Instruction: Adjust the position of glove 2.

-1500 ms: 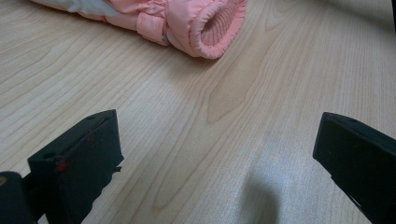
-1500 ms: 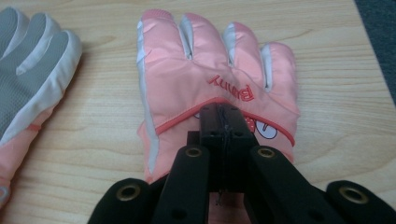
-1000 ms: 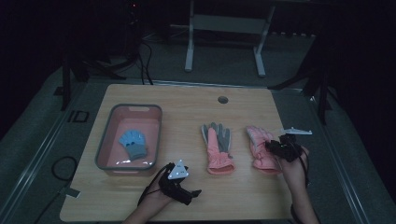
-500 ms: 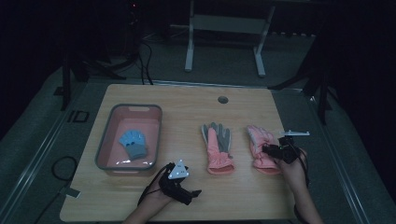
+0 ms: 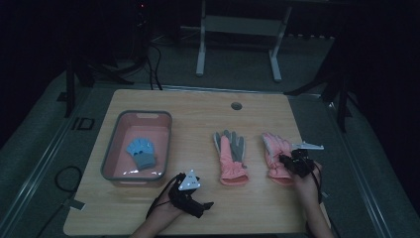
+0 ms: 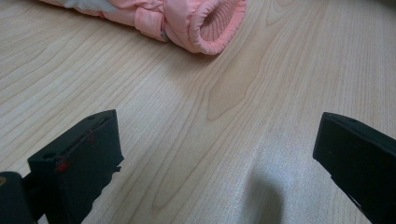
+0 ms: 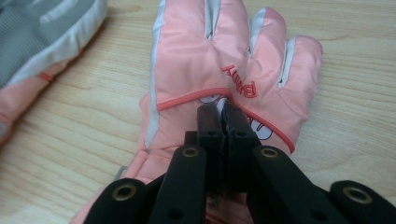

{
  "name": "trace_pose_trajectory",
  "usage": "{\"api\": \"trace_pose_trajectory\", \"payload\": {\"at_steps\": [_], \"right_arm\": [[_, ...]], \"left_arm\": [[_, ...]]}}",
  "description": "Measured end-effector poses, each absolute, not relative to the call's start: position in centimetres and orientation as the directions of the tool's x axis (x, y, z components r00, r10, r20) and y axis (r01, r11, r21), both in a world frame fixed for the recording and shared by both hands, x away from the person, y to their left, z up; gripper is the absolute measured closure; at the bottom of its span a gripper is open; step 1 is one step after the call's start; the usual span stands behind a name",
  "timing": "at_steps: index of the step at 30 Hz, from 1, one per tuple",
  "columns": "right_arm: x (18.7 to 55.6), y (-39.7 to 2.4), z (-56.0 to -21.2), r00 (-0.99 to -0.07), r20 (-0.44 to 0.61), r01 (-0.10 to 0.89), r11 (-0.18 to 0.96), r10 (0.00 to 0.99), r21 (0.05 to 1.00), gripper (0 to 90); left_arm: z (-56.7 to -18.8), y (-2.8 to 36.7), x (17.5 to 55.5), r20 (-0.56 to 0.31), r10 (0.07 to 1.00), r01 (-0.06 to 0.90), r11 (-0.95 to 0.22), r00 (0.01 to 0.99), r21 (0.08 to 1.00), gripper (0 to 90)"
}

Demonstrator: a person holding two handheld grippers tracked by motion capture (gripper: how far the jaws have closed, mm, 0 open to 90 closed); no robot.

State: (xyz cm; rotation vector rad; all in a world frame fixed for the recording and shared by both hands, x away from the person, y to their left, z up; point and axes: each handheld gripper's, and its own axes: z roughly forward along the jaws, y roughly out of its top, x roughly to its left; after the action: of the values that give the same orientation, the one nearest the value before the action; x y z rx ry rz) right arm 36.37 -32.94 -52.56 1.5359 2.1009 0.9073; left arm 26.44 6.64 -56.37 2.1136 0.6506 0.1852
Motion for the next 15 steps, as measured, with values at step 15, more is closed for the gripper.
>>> {"api": "trace_pose_trajectory", "payload": {"at_steps": [15], "right_arm": [[35.0,-28.7,-43.5,-0.337,0.073,0.605,0.157,0.939,0.780,89.3]], "left_arm": [[-56.4,6.7,26.4,-0.109,0.516,0.381,-0.457,0.849,0.804,1.3]]}}
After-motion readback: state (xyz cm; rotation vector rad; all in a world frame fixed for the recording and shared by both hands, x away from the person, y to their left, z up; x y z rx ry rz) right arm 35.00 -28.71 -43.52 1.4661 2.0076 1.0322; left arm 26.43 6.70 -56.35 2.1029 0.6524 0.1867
